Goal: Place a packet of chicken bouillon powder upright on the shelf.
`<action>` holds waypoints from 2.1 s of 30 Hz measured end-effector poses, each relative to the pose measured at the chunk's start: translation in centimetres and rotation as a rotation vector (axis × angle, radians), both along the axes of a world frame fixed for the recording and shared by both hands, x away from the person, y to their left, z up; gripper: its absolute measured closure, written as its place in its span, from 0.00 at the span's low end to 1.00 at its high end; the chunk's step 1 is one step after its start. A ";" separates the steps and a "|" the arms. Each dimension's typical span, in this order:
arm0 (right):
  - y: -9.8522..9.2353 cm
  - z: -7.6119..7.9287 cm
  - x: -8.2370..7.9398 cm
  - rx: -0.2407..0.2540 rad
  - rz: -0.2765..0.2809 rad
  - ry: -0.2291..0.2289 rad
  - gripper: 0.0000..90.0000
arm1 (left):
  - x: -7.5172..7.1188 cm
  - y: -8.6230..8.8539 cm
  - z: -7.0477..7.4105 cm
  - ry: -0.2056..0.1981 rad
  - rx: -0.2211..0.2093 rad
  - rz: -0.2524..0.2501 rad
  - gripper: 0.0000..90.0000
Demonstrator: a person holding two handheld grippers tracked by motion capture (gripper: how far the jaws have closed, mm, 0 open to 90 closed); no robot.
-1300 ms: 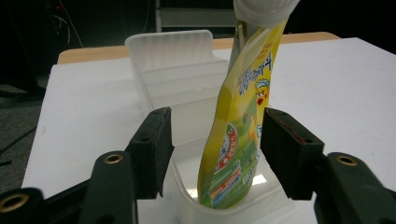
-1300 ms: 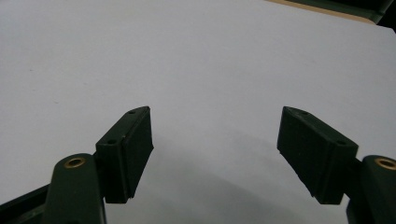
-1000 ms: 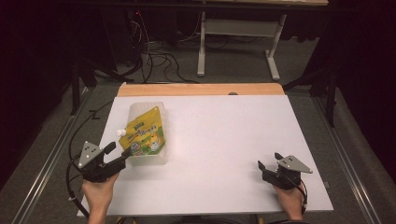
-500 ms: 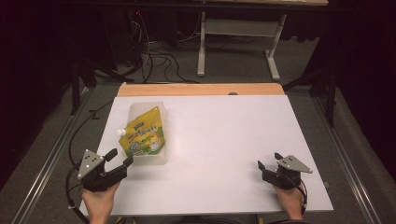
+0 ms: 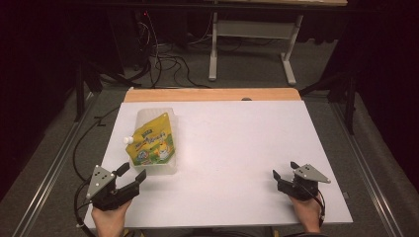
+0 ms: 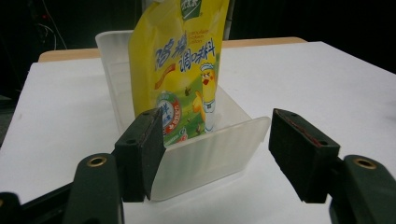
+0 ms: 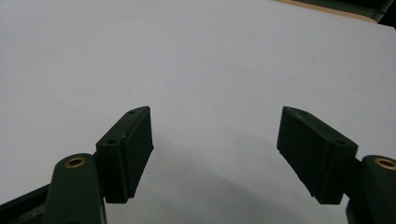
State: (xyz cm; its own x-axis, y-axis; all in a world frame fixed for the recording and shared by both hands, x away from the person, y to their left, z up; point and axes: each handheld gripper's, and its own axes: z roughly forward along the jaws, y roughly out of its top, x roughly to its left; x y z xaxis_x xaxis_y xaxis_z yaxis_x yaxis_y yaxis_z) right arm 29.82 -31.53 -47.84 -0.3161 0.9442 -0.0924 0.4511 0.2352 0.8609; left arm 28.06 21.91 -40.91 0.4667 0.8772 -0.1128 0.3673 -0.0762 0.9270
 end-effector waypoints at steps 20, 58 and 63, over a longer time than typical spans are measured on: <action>0.0 0.0 0.0 0.000 0.002 -0.002 0.30 | -0.2 -2.4 -0.6 0.010 0.009 -0.077 0.40; 0.0 0.0 0.0 0.004 0.002 -0.005 0.30 | 1.5 -6.9 -0.9 0.028 0.007 -0.216 0.42; 0.0 0.0 0.0 0.003 0.002 -0.005 0.30 | 1.8 -7.4 -0.9 0.032 -0.004 -0.228 0.42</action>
State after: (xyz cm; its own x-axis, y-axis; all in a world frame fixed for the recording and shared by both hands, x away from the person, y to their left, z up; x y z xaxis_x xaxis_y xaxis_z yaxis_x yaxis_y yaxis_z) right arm 29.78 -31.56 -47.84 -0.3176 0.9438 -0.0913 0.4459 0.2337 0.8640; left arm 29.87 14.55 -41.82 0.6487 0.7493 -0.1336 0.3699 -0.1569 0.9157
